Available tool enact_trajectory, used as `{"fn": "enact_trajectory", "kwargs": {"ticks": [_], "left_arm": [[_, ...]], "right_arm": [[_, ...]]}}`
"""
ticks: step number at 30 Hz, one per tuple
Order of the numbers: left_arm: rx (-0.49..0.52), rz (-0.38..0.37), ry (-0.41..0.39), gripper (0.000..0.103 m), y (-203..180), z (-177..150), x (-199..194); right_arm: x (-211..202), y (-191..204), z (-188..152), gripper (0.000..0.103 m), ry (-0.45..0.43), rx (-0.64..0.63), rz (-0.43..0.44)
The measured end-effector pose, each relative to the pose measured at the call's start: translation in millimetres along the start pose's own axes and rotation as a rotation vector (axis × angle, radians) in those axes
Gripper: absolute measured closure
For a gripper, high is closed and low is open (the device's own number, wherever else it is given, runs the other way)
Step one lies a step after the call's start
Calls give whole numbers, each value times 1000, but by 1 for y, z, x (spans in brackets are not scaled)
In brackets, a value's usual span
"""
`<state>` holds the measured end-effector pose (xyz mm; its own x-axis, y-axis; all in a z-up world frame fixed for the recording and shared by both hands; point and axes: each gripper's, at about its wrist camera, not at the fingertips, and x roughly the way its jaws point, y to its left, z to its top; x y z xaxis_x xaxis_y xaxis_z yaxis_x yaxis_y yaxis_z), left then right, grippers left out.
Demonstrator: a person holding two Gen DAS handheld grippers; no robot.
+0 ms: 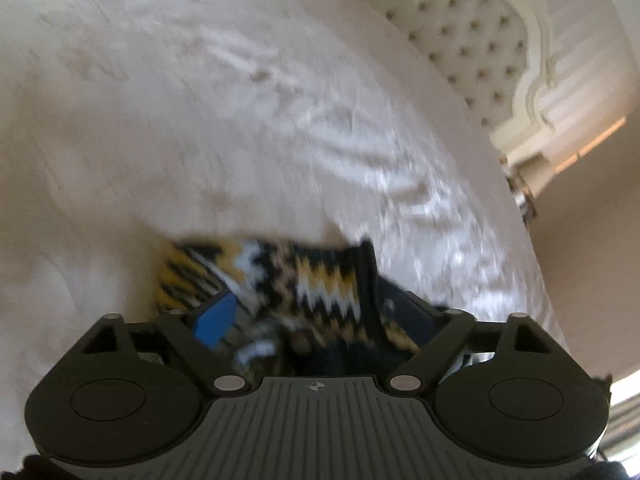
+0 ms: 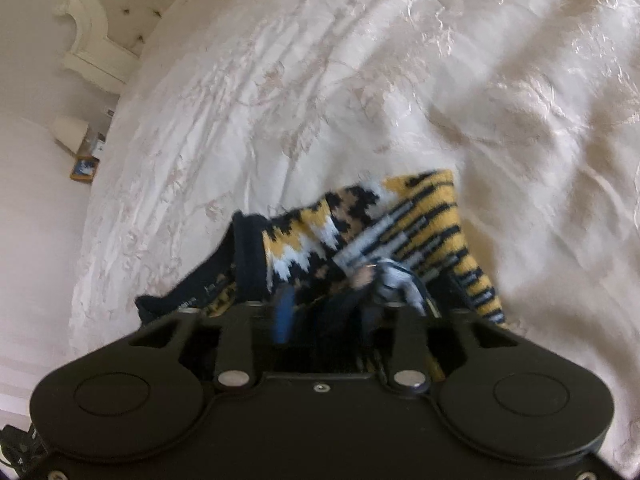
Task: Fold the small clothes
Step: 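Open both tools to release the hem on the body and withdraw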
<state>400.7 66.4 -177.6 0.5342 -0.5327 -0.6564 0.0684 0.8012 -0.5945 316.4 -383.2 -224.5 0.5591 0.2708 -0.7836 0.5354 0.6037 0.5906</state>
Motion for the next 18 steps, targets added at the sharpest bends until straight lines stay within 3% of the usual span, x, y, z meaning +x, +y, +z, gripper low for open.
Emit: {"fn": "enact_trajectory", "kwargs": {"ticks": [3, 8, 12, 15, 16, 18], "left_arm": [[29, 42, -30, 15, -2, 10, -14], [238, 115, -19, 15, -28, 8, -37], [440, 134, 37, 15, -55, -24, -43], [529, 105, 99, 15, -71, -57, -40], [552, 96, 116, 15, -75, -69, -38], [582, 74, 158, 15, -79, -87, -32]], "right_arm": [[-7, 3, 7, 31, -25, 2, 24], [-28, 3, 15, 14, -106, -7, 42], [-50, 7, 13, 14, -176, -101, -14], [-63, 27, -5, 16, -198, -315, -92], [-66, 34, -13, 17, -191, -383, -105], [-68, 46, -32, 31, -160, -516, -125]]}}
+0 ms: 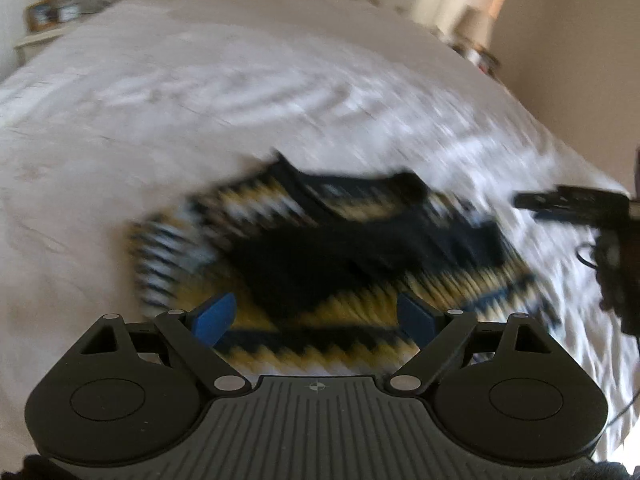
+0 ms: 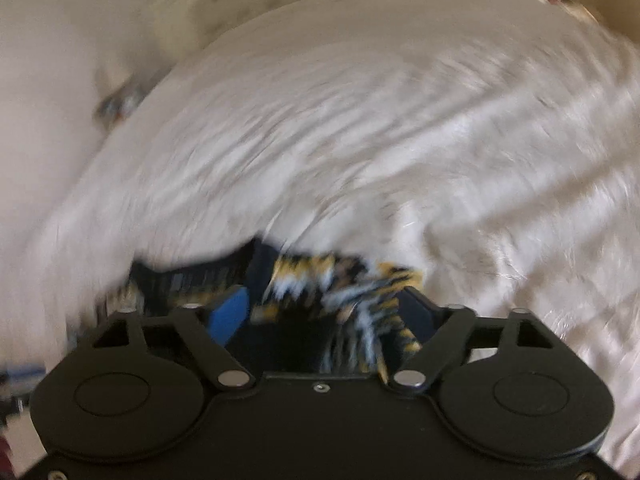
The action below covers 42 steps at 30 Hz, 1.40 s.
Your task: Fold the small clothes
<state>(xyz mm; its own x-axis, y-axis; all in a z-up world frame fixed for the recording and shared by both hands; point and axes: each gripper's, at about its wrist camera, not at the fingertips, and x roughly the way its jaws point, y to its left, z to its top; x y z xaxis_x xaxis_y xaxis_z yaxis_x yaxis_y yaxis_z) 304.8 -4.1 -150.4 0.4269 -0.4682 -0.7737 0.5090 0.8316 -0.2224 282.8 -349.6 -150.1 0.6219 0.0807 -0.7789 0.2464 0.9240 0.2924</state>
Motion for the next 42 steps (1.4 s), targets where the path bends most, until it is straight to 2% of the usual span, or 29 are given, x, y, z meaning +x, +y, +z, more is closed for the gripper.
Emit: {"fn": "enact_trajectory", "kwargs": {"ticks": [1, 4, 8, 12, 17, 20, 23, 25, 29, 35, 38, 42], "left_arm": [[9, -17, 19, 15, -5, -4, 5], [36, -74, 62, 15, -16, -13, 17], [86, -106, 110, 15, -19, -9, 38], [75, -106, 101, 15, -5, 13, 55], [76, -73, 60, 15, 13, 49, 73], [75, -17, 28, 15, 25, 69, 78], [8, 34, -26, 15, 43, 83, 73], [-25, 46, -49, 15, 51, 86, 64], [-36, 40, -52, 15, 49, 73, 44], [-29, 8, 11, 15, 29, 28, 26], [-38, -13, 54, 15, 22, 6, 26], [-57, 1, 113, 15, 24, -12, 40]], "right_arm": [[-1, 11, -6, 37, 21, -69, 5], [3, 37, -24, 45, 82, -188, 43], [22, 57, -40, 45, 161, -245, 90], [48, 61, -42, 45, 224, -245, 106], [73, 62, -14, 45, 179, -291, 61], [83, 58, 14, 45, 128, -296, 14], [78, 51, 37, 44, 74, -246, 10], [67, 50, 40, 44, 58, -253, 19], [44, 48, 19, 44, 87, -260, 43], [20, 47, -31, 44, 199, -269, 60], [22, 47, -48, 44, 245, -280, 66], [41, 47, -46, 43, 247, -291, 75]]}}
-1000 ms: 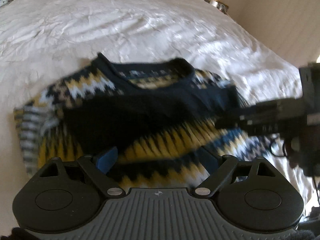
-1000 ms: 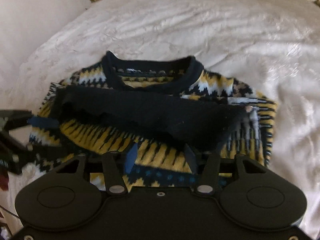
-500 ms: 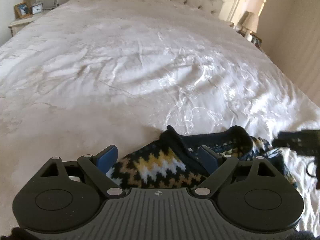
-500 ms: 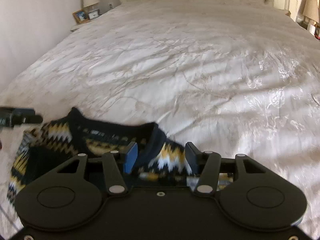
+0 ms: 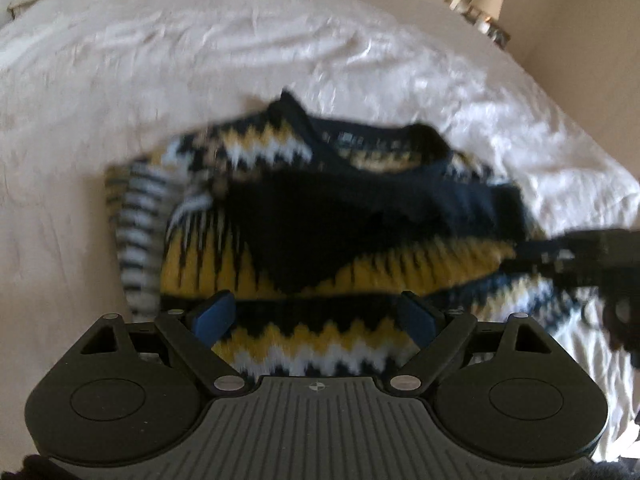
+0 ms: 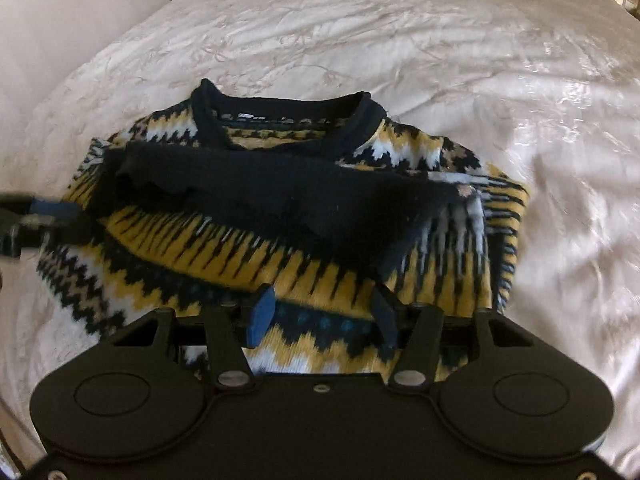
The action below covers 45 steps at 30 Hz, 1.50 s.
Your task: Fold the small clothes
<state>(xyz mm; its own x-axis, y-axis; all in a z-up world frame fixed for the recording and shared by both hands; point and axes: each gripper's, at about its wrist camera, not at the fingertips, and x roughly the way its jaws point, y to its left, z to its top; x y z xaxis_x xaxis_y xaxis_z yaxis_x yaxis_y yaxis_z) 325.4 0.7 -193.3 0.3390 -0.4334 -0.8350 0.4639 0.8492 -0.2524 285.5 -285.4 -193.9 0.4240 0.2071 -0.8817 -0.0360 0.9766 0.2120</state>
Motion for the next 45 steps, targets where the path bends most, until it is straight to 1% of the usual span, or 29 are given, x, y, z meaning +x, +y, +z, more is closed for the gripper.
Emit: {"fn": "enact_trajectory", "kwargs": {"ticks": [2, 6, 9, 12, 15, 17, 19, 22, 24, 26, 28, 30, 33, 35, 36, 37, 39, 42, 45], "left_arm": [[-4, 8, 13, 15, 3, -1, 6], [-2, 4, 26, 15, 4, 0, 10], [10, 5, 31, 15, 2, 0, 10], [8, 4, 28, 15, -1, 0, 8], [42, -6, 20, 15, -7, 5, 5], [81, -18, 23, 15, -12, 11, 7], [124, -45, 19, 15, -17, 18, 11], [186, -80, 29, 15, -22, 33, 24], [207, -100, 25, 15, -22, 46, 34], [217, -91, 13, 15, -19, 60, 41], [198, -76, -14, 15, -13, 77, 46], [139, -72, -48, 15, -2, 93, 46], [46, -16, -95, 15, 15, 110, 42], [-13, 28, -118, 15, 25, 114, 36], [-31, 54, -123, 15, 28, 115, 32], [-27, 77, -128, 15, 27, 113, 26], [16, 99, -124, 15, 20, 106, 18], [121, 94, -81, 15, -1, 85, 13], [213, 79, -23, 15, -22, 51, 13]], "right_arm": [[9, -4, 10, 43, -19, 15, 4], [23, -9, 41, 43, -73, -7, -7], [28, -20, 65, 43, -117, 32, -28], [26, -29, 78, 43, -164, 74, -66], [21, -33, 79, 42, -183, 102, -75], [17, -32, 74, 42, -183, 98, -71], [15, -30, 65, 42, -174, 97, -65], [15, -29, 58, 42, -151, 82, -67], [16, -29, 54, 42, -139, 81, -69], [19, -30, 54, 42, -133, 80, -70], [20, -32, 58, 42, -140, 79, -74], [20, -35, 63, 42, -152, 92, -75], [22, -42, 71, 42, -170, 121, -91], [22, -45, 75, 42, -175, 133, -109], [21, -46, 76, 42, -178, 137, -119], [20, -45, 77, 42, -181, 135, -125], [15, -38, 78, 42, -185, 106, -132], [8, -19, 74, 41, -186, 54, -107], [6, 10, 61, 41, -162, -28, -54]]}}
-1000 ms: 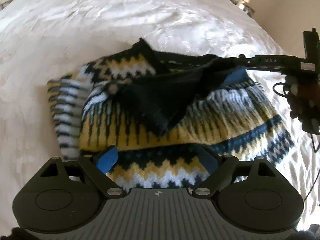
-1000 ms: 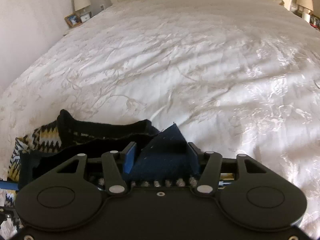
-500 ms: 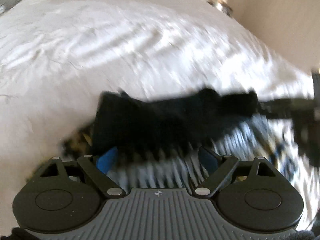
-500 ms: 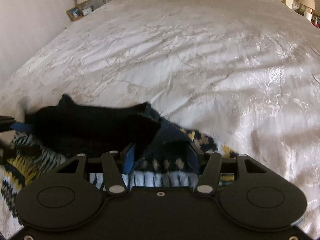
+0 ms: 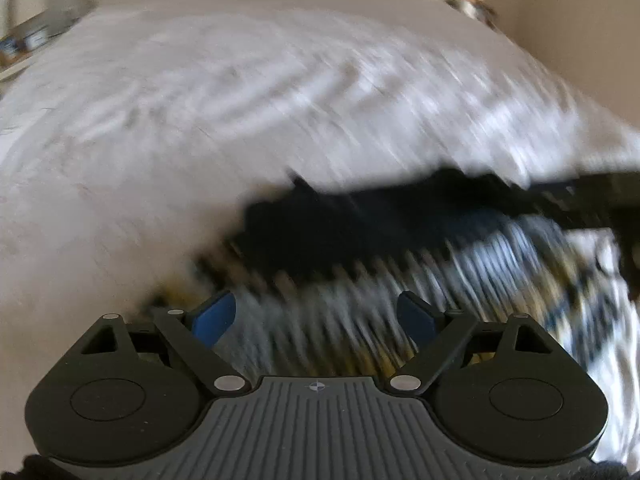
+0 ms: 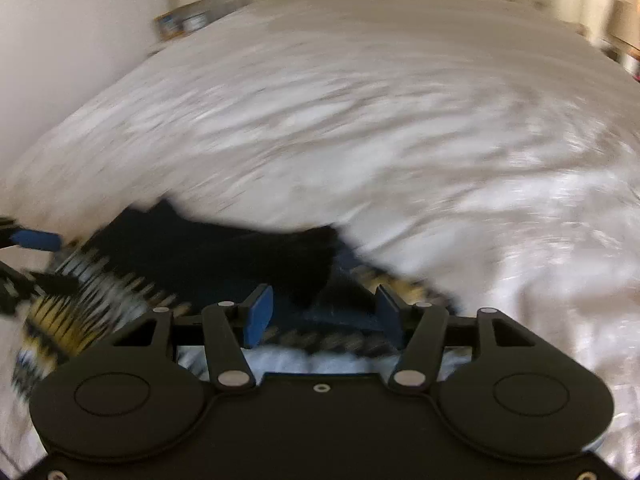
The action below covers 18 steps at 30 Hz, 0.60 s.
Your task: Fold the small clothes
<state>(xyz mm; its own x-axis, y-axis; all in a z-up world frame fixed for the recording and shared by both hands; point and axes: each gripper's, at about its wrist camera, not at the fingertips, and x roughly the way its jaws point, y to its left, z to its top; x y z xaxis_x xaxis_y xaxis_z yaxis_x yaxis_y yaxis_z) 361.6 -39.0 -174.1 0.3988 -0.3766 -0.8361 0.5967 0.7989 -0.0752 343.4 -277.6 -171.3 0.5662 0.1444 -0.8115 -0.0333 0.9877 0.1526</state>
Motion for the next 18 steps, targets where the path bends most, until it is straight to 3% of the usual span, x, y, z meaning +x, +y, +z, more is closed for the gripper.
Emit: {"fn": "enact_trajectory", "kwargs": {"ticks": [5, 8, 11, 18], "left_arm": [[150, -32, 147, 15, -30, -53, 9], [196, -27, 179, 15, -30, -73, 8], [156, -43, 178, 15, -20, -79, 0], [125, -71, 193, 15, -8, -87, -8]], "right_arm": [[1, 50, -25, 41, 71, -150, 95], [4, 61, -34, 40, 98, -199, 116], [13, 51, -31, 38, 127, -233, 90], [43, -7, -13, 34, 186, -163, -50]]}}
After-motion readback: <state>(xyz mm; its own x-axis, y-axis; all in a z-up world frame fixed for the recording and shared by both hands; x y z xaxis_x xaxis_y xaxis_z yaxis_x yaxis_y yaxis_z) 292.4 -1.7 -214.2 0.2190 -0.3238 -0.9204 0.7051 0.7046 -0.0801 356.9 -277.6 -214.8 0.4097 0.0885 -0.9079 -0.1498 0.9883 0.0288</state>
